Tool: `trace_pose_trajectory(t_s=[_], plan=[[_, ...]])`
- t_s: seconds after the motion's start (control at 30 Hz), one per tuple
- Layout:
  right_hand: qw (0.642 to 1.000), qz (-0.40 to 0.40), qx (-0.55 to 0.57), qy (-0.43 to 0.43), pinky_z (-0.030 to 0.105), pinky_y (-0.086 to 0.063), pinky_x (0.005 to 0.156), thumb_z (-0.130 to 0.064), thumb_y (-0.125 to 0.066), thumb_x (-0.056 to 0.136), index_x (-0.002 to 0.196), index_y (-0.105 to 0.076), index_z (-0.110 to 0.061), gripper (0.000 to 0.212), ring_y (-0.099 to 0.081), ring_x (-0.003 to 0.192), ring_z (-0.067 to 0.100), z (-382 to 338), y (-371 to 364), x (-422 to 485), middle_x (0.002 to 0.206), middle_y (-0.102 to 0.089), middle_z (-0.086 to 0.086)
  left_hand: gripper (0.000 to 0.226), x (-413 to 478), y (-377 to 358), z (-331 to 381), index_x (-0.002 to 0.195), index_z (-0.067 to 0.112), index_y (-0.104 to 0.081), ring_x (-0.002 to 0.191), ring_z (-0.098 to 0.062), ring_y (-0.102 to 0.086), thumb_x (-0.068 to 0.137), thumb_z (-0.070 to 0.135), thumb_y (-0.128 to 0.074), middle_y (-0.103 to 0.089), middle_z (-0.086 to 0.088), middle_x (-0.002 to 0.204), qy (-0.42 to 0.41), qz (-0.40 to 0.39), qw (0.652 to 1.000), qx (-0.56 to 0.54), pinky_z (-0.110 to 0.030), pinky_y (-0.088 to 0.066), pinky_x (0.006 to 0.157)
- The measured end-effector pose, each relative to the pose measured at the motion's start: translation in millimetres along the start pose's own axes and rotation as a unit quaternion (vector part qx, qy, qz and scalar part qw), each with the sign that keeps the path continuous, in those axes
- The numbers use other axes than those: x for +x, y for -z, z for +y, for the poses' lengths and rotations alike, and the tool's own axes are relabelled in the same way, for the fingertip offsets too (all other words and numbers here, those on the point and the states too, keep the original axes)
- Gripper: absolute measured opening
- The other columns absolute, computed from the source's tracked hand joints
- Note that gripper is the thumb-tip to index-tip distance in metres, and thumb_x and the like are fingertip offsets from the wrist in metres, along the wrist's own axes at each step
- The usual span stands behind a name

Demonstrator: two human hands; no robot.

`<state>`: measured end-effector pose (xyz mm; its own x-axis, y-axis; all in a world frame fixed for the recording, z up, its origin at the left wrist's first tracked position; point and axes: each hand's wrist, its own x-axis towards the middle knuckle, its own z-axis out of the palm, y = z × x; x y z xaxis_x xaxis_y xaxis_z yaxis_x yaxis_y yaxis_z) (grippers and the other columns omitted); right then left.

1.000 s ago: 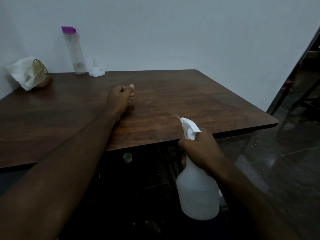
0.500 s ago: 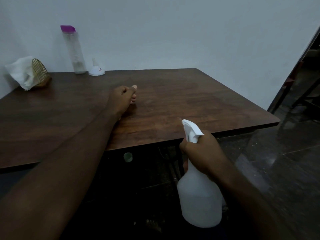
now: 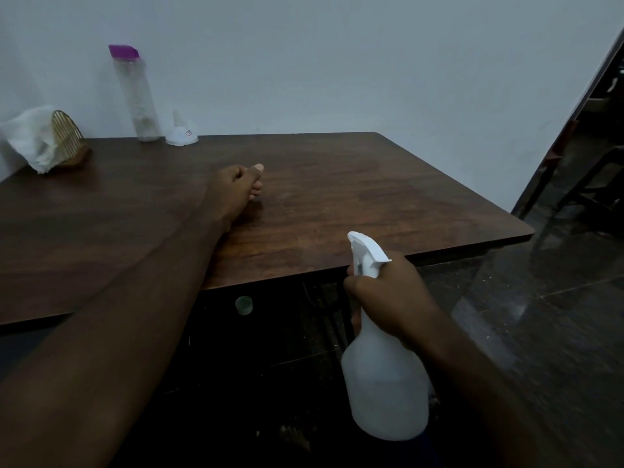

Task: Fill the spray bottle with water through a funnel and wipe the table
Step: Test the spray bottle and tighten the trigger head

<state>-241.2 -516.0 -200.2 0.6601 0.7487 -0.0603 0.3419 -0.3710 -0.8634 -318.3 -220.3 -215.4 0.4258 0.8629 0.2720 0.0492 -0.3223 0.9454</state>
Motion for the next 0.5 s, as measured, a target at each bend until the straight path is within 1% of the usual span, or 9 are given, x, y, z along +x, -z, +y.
trace_pose_trajectory(t_s=[0.1, 0.13, 0.2, 0.23, 0.3, 0.37, 0.43, 0.5], plan=[[1.0, 0.009, -0.006, 0.006, 0.027, -0.048, 0.047, -0.003, -0.058, 0.076, 0.085, -0.058, 0.007, 0.014, -0.061, 0.046, 0.021, 2.8, -2.9, 0.1, 0.062, -0.058, 0.013, 0.031, 0.0, 0.5, 0.3, 0.087, 0.015, -0.066, 0.082, -0.015, -0.066, 0.091, 0.045, -0.058, -0.069, -0.006, 0.089, -0.001, -0.004, 1.0, -0.001, -0.032, -0.055, 0.081], [1.0, 0.009, -0.006, 0.008, 0.031, -0.05, 0.049, -0.003, -0.058, 0.076, 0.087, -0.058, 0.009, 0.016, -0.063, 0.048, 0.025, 2.8, -3.0, -0.3, 0.062, -0.059, 0.016, 0.031, 0.9, 1.0, -0.4, 0.087, 0.016, -0.066, 0.083, -0.015, -0.066, 0.09, 0.046, -0.058, -0.069, -0.006, 0.089, 0.001, -0.005, 1.0, 0.001, -0.032, -0.056, 0.081], [1.0, 0.01, -0.002, 0.013, 0.037, -0.055, 0.054, -0.004, -0.059, 0.078, 0.09, -0.059, 0.006, 0.016, -0.068, 0.056, 0.032, 1.2, -2.1, -2.1, 0.07, -0.066, 0.023, 0.031, 2.1, 2.2, -0.6, 0.086, 0.017, -0.066, 0.083, -0.016, -0.066, 0.089, 0.048, -0.059, -0.069, -0.005, 0.088, 0.004, -0.008, 1.0, -0.001, -0.033, -0.056, 0.081], [1.0, 0.012, 0.002, 0.014, 0.037, -0.056, 0.054, -0.004, -0.06, 0.079, 0.09, -0.06, 0.004, 0.014, -0.069, 0.056, 0.031, 0.3, -1.7, -2.8, 0.073, -0.068, 0.024, 0.031, 2.4, 2.3, -0.7, 0.085, 0.017, -0.066, 0.084, -0.017, -0.067, 0.088, 0.048, -0.059, -0.069, -0.005, 0.087, 0.005, -0.01, 1.0, -0.004, -0.033, -0.056, 0.081], [1.0, 0.014, 0.011, 0.016, 0.032, -0.054, 0.05, -0.003, -0.06, 0.079, 0.089, -0.06, 0.002, 0.01, -0.067, 0.05, 0.025, -0.4, -2.5, -3.5, 0.069, -0.067, 0.02, 0.03, 2.0, 2.4, 0.1, 0.085, 0.018, -0.066, 0.084, -0.018, -0.067, 0.089, 0.047, -0.059, -0.069, -0.006, 0.087, 0.002, -0.011, 1.0, -0.003, -0.032, -0.055, 0.08], [0.999, 0.023, 0.018, 0.014, 0.029, -0.052, 0.046, -0.001, -0.059, 0.079, 0.086, -0.06, 0.003, 0.009, -0.064, 0.047, 0.024, 0.4, -5.0, -3.3, 0.066, -0.064, 0.017, 0.029, -0.4, 1.4, 1.5, 0.084, 0.018, -0.065, 0.084, -0.017, -0.066, 0.091, 0.044, -0.058, -0.069, -0.006, 0.088, -0.005, -0.011, 1.0, -0.003, -0.031, -0.055, 0.079], [0.999, 0.032, 0.015, 0.015, 0.031, -0.051, 0.047, -0.001, -0.058, 0.077, 0.084, -0.059, 0.008, 0.011, -0.063, 0.047, 0.027, 3.1, -6.7, -1.5, 0.062, -0.061, 0.017, 0.028, -1.5, 0.5, 2.1, 0.083, 0.018, -0.065, 0.083, -0.017, -0.066, 0.092, 0.043, -0.057, -0.068, -0.006, 0.087, -0.012, -0.012, 1.0, -0.002, -0.032, -0.055, 0.08], [0.999, 0.032, 0.008, 0.019, 0.037, -0.054, 0.049, -0.003, -0.059, 0.076, 0.084, -0.058, 0.009, 0.014, -0.065, 0.051, 0.033, 4.1, -7.4, -1.4, 0.062, -0.06, 0.021, 0.028, -1.5, 0.4, 1.4, 0.082, 0.018, -0.065, 0.083, -0.018, -0.066, 0.092, 0.043, -0.058, -0.068, -0.007, 0.087, -0.014, -0.011, 1.0, -0.003, -0.033, -0.055, 0.081]])
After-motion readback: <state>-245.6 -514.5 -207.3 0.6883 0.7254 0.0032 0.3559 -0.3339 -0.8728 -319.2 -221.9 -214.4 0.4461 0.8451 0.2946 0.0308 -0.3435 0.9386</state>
